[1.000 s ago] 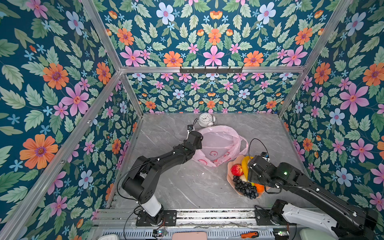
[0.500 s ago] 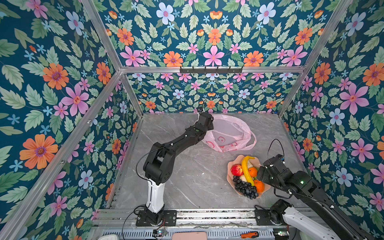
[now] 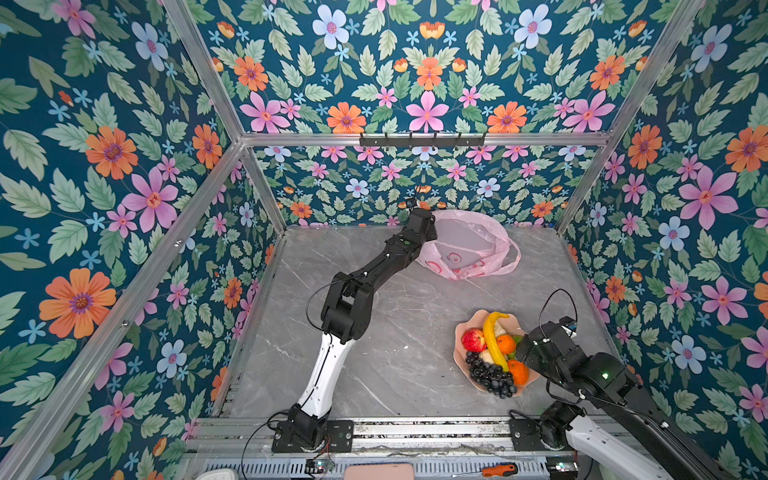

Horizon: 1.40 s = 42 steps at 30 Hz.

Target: Take the fake fruits out of the plastic bag

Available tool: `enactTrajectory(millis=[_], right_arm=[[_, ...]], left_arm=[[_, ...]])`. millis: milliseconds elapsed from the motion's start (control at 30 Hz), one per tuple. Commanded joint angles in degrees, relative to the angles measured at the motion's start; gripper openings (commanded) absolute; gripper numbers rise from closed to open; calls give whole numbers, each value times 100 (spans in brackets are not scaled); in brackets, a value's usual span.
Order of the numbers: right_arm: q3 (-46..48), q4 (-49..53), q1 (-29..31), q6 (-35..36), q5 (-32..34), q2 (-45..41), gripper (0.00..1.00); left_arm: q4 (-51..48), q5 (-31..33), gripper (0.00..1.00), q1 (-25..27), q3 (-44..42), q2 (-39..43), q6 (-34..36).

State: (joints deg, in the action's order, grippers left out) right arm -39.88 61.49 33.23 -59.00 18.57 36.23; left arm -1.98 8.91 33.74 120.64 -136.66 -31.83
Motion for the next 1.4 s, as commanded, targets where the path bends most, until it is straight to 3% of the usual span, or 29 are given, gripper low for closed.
enactTrajectory(millis=[0, 167, 267, 367, 767, 1033, 1367], right_arm=[[87, -71, -70, -294, 135, -49, 99], [375, -434, -851, -195, -624, -250, 99], [689, -825, -1618, -65, -1504, -432, 99], [852, -991, -2113, -24, -1905, -560, 99], [1188, -1626, -2198, -252, -2062, -542, 99], [1290, -2201, -2196, -264, -2302, -251, 99], [1462, -3238, -2115, -405, -2738, 330, 99]], left_arm=[[-278, -164, 44, 8, 299, -93, 249], [-754, -179, 72, 10, 309, 160, 416], [-1198, -208, 81, 10, 235, 408, 474], [-1412, -233, 90, 10, -267, 866, 512], [-57, -22, 100, -55, -4321, 3552, 161], [462, 217, 100, -66, -5822, 4464, 13], [699, 493, 100, -69, -6911, 5139, -121]])
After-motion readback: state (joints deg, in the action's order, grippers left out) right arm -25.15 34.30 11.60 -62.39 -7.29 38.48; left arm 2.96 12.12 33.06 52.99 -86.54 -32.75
